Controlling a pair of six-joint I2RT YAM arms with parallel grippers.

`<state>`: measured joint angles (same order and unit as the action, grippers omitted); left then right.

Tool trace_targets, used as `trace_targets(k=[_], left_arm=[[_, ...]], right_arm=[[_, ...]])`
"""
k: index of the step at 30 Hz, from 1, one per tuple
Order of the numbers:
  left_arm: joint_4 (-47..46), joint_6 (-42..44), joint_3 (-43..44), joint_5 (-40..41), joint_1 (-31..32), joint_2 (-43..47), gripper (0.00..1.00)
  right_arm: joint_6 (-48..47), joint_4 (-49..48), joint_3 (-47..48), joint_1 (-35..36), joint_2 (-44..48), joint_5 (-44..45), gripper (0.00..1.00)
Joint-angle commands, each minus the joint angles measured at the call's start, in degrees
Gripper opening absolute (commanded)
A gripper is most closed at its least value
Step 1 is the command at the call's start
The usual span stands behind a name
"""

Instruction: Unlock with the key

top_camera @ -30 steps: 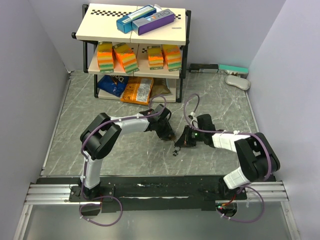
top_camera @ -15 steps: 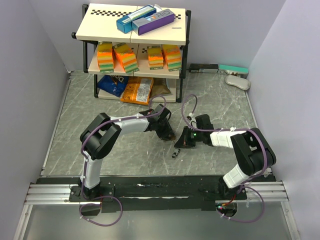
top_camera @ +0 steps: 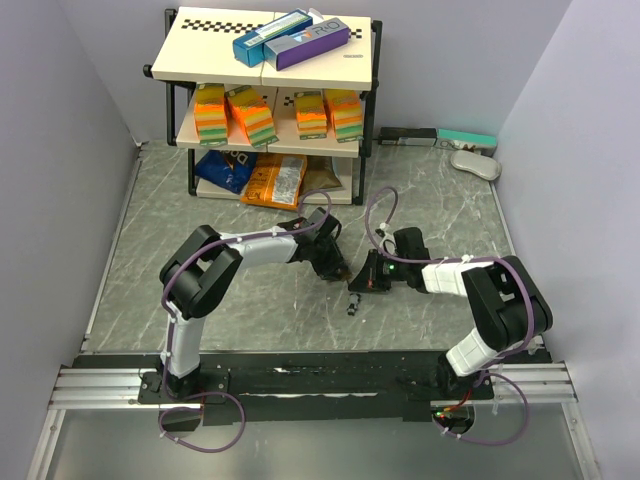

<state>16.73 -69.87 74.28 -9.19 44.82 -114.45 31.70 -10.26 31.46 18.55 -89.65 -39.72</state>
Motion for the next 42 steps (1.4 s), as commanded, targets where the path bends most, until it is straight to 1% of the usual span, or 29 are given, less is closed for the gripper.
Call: trace_targets(k=[1, 10, 25, 42], left_arm=[[0.76, 1.14, -1.42, 0.49, -0.35, -0.33, 0.01], [-0.12, 1.14, -1.51, -0.04, -0.35, -0.33, 0.01], [-1.35, 1.22, -2.03, -1.09, -0.43, -0.51, 0.01], [-2.05, 1.57, -1.86, -1.79, -0.43, -0.68, 0.01]], right_arm=[[-0.50, -3.18, 0.18, -0.70, -1.32, -1.32, 0.00], [-0.50, -2.83, 0.79, -0.62, -2.90, -2.02, 0.00], [0.03, -6.44, -0.17, -0.79, -2.55, -5.10, 0.00], [-0.59, -5.03, 0.09, -2.64, -4.31, -4.31, 0.00]])
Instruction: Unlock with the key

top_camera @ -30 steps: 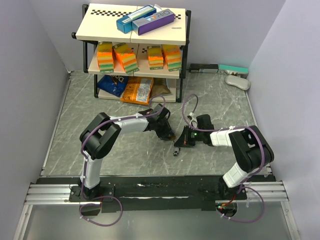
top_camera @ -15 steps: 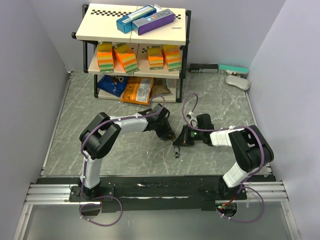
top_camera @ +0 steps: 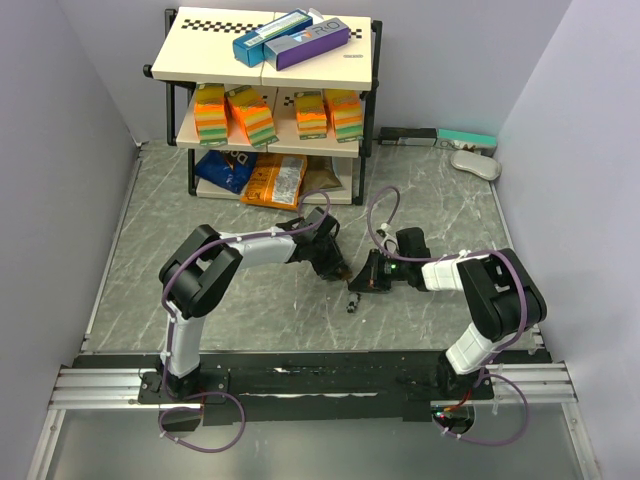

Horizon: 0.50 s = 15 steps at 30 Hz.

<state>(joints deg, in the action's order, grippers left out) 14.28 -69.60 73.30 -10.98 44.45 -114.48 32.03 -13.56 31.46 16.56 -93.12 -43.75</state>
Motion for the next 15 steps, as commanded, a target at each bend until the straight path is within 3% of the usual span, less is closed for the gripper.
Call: trace_targets(k=[1, 15], left_arm=[[0.39, 1.40, -0.88, -0.09, -0.15, -0.75, 0.01], [-3.56, 1.40, -2.72, -2.46, -0.15, 0.04, 0.01]], right_arm=[[-0.83, -2.08, 0.00, -0.65, -0.75, -0.29, 0.00], [1.80, -7.09, 0.79, -1.35, -2.76, -2.04, 0.00]])
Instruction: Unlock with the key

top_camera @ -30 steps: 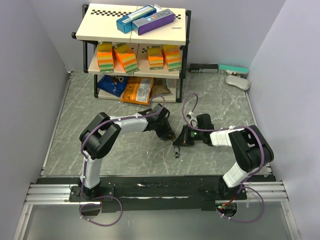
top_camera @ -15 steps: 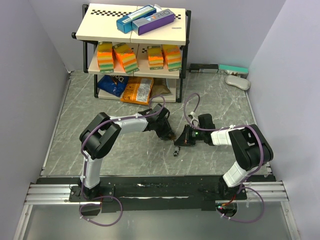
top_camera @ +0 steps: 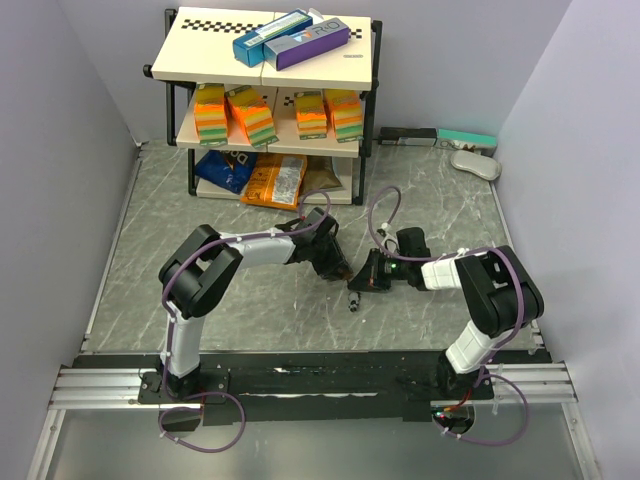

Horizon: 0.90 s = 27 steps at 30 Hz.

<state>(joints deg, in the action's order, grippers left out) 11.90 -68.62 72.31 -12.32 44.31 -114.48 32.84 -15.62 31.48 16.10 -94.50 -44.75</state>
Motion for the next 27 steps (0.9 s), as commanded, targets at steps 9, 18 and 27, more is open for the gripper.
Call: trace_targets(k=[9, 18, 27], left_arm=[[-2.58, -0.81, -2.62, -2.62, 0.07, -0.05, 0.01], [-4.34, -2.04, -2.88, -4.29, 0.07, 0.83, 0.01], [-4.69, -3.97, -1.56, -6.14, 0.77, 0.22, 0.01]], right_arm=[[3.54, -9.08, -0.28, -2.21, -1.39, -0.16, 0.00], [3.11, -9.78, 0.15, -2.83, -1.21, 2.65, 0.00], [4.51, -13.65, 0.24, -2.83, 1.60, 6.34, 0.00]])
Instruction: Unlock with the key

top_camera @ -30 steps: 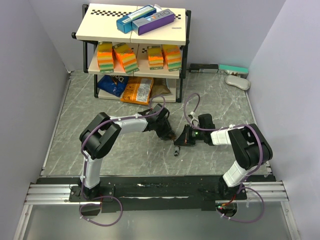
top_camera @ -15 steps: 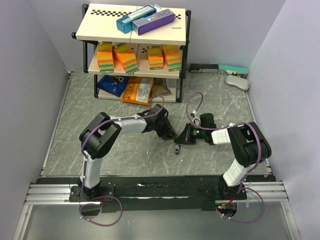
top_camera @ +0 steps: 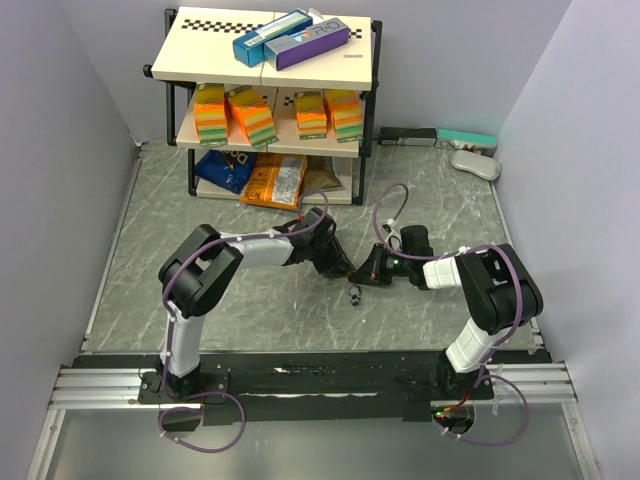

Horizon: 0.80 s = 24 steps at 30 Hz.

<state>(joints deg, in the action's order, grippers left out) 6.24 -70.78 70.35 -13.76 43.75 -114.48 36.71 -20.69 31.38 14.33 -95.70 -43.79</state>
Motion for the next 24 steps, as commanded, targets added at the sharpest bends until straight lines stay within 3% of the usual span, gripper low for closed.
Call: trace_targets(k=[1, 10, 24], left_arm=[[0.88, -1.99, 0.49, -4.87, 1.52, 0.13, 0.01], [0.97, -2.96, 2.95, -6.28, 2.48, -0.49, 0.01], [-10.19, -0.50, -1.79, -6.11, 2.31, 5.58, 0.01]], right_arm=[[0.91, -9.10, 0.35, -1.06, 2.89, 5.64, 0.00], [3.37, -13.94, 0.26, -1.06, 2.89, 6.79, 0.00], [8.12, -14.30, 0.62, -4.39, 5.16, 1.25, 0.00]])
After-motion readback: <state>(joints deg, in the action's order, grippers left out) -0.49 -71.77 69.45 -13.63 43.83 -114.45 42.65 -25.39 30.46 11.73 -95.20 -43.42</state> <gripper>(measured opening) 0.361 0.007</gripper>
